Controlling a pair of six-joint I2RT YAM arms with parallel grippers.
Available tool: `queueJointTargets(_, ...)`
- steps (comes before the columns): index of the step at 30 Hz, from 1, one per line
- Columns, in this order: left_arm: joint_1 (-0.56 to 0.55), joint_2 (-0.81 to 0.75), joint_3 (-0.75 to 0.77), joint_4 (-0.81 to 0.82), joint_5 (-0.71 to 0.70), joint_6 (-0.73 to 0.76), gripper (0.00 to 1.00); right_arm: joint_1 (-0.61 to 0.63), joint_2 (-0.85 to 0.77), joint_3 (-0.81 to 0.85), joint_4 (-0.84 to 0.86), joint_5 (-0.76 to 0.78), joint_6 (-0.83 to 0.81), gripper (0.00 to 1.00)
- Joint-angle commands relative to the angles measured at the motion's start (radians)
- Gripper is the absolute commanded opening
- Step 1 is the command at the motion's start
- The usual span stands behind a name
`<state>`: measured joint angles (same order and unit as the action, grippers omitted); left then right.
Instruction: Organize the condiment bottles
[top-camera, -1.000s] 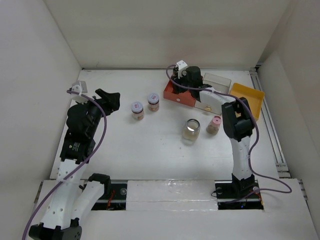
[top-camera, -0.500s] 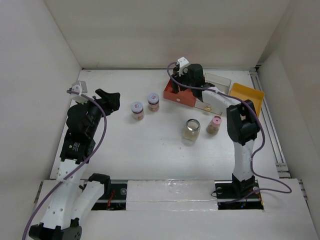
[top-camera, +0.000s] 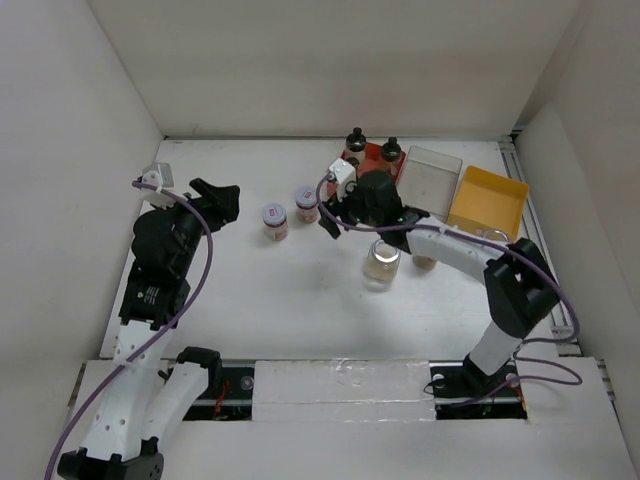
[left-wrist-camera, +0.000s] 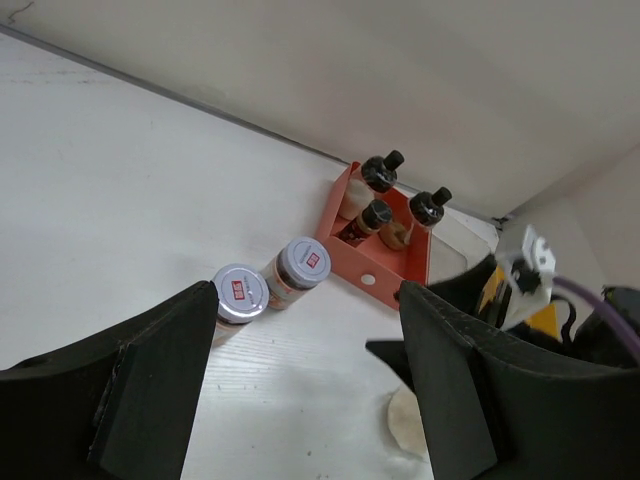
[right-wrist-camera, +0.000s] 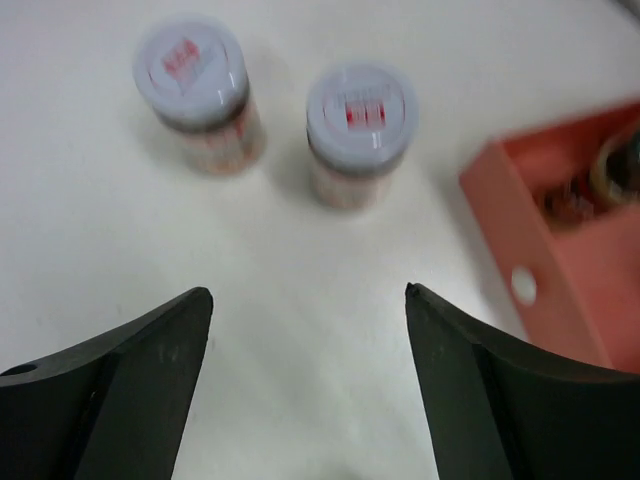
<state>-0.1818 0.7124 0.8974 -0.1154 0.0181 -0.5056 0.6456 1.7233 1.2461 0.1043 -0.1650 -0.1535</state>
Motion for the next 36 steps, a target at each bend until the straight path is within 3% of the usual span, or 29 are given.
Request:
queueJointTargets(1,0.001,-0.018,-0.003,0.045,0.008,0.013,0.69,-0.020,-0.166,-0.123,0.020,0.112,0.058,0.84)
queueJointTargets(5,0.001,-0.027,-0.003,0.045,0.019,0.013,0.69,-0.020,-0.362,-0.325,-0.035,0.283,0.098,0.92)
queueJointTargets(12,0.001,-0.036,-0.003,0.054,0.037,0.013,0.69,-0.052,-0.568,-0.445,-0.204,0.505,0.155,0.94)
queueJointTargets(16,0.001,-0.036,-0.003,0.063,0.037,0.004,0.69,-0.131,-0.668,-0.513,-0.215,0.579,0.207,0.88)
queueJointTargets(21,0.001,-0.045,-0.012,0.063,0.037,0.004,0.69,-0.329,-0.660,-0.531,-0.212,0.472,0.227,0.81)
queueJointTargets(24,0.001,-0.045,-0.012,0.063,0.037,0.004,0.69,-0.374,-0.586,-0.521,-0.203,0.395,0.215,0.79)
queueJointTargets(31,0.001,-0.045,-0.012,0.063,0.037,0.004,0.69,-0.385,-0.547,-0.551,-0.135,0.253,0.215,0.78)
queueJointTargets(36,0.001,-0.036,-0.012,0.063,0.037,0.004,0.69,-0.376,-0.561,-0.589,-0.124,0.275,0.215,0.78)
